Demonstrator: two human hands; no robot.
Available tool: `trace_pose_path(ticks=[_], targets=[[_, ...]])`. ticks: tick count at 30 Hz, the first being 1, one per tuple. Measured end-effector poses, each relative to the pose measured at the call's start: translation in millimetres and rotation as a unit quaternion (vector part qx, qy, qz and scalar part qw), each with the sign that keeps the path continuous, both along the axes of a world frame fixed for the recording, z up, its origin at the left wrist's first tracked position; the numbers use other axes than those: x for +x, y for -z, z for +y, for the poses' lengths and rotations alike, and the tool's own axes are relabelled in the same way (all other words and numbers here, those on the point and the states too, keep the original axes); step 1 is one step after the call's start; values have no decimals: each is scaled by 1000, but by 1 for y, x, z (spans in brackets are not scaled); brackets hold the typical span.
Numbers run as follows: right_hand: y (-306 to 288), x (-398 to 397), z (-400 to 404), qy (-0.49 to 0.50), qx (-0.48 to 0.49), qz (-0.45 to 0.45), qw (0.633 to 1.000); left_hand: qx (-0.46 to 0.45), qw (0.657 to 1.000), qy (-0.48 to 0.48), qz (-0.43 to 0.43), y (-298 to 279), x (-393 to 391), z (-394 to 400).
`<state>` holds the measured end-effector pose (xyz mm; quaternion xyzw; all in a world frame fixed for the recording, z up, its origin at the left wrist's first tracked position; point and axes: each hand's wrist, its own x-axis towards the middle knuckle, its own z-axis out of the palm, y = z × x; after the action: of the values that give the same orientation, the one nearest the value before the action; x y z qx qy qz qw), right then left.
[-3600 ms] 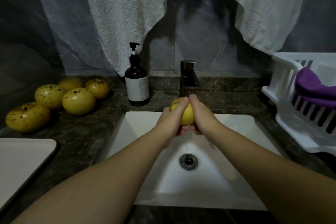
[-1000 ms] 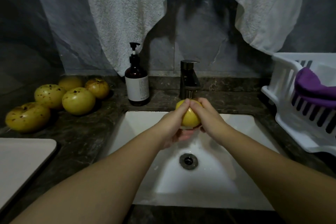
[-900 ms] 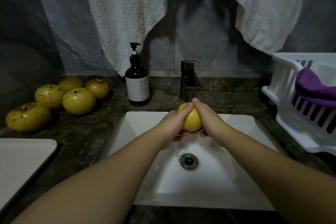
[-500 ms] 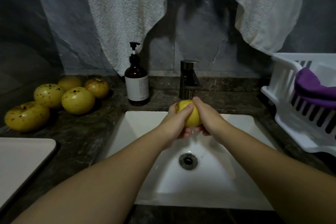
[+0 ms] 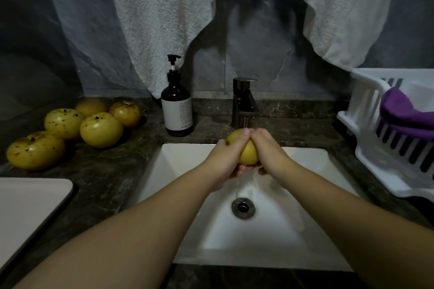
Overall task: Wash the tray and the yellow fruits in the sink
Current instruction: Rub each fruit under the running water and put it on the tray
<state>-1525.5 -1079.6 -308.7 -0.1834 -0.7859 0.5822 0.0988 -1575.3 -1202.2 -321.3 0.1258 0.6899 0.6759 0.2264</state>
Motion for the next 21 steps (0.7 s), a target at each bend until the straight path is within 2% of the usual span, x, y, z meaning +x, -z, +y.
trace_pose_path(ticks=[3,8,12,18,21], targets=[[-1,-3,1,-3,-42,-50,998,-7,998,-4,55,0,-1,-4],[4,-3,2,-16,-69,4,997,23,999,26,3,-3,1,-3],[2,-2,4,-20,-80,-41,996,20,998,25,47,1,1,-5],[6,-4,6,-17,-146,-7,989,44,999,27,15,1,1,-2],[6,-5,8,-20,-179,-28,983,70,997,26,26,1,-1,-5]])
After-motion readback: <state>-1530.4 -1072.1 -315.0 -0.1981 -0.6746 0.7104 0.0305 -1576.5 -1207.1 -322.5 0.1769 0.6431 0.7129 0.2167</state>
